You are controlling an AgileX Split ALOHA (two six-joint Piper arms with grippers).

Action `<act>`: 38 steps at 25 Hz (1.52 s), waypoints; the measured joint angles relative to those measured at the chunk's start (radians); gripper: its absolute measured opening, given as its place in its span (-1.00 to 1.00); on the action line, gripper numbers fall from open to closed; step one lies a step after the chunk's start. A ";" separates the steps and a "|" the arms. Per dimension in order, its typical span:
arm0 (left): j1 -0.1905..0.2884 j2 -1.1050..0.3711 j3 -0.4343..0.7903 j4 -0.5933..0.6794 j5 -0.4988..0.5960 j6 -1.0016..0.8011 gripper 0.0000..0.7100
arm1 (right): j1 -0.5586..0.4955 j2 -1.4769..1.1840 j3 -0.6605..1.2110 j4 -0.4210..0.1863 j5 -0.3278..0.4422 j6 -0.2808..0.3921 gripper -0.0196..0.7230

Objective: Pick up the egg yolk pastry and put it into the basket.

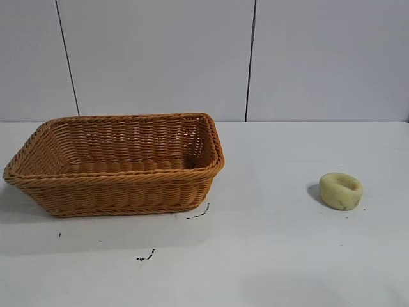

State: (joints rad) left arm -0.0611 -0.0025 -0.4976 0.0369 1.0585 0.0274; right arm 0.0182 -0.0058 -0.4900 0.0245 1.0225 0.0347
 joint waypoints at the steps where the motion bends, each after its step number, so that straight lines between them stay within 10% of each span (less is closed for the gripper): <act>1: 0.000 0.000 0.000 0.000 0.000 0.000 0.95 | 0.000 0.000 0.000 0.000 0.000 0.000 0.93; 16: 0.000 0.000 0.000 0.000 0.000 0.000 0.95 | 0.000 0.054 -0.014 0.000 0.009 -0.002 0.93; 38: 0.000 0.000 0.000 0.000 0.000 0.000 0.95 | 0.000 1.376 -0.578 -0.016 0.023 -0.024 0.93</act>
State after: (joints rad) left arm -0.0611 -0.0025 -0.4976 0.0369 1.0585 0.0274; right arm 0.0182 1.3702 -1.0675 0.0083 1.0460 0.0111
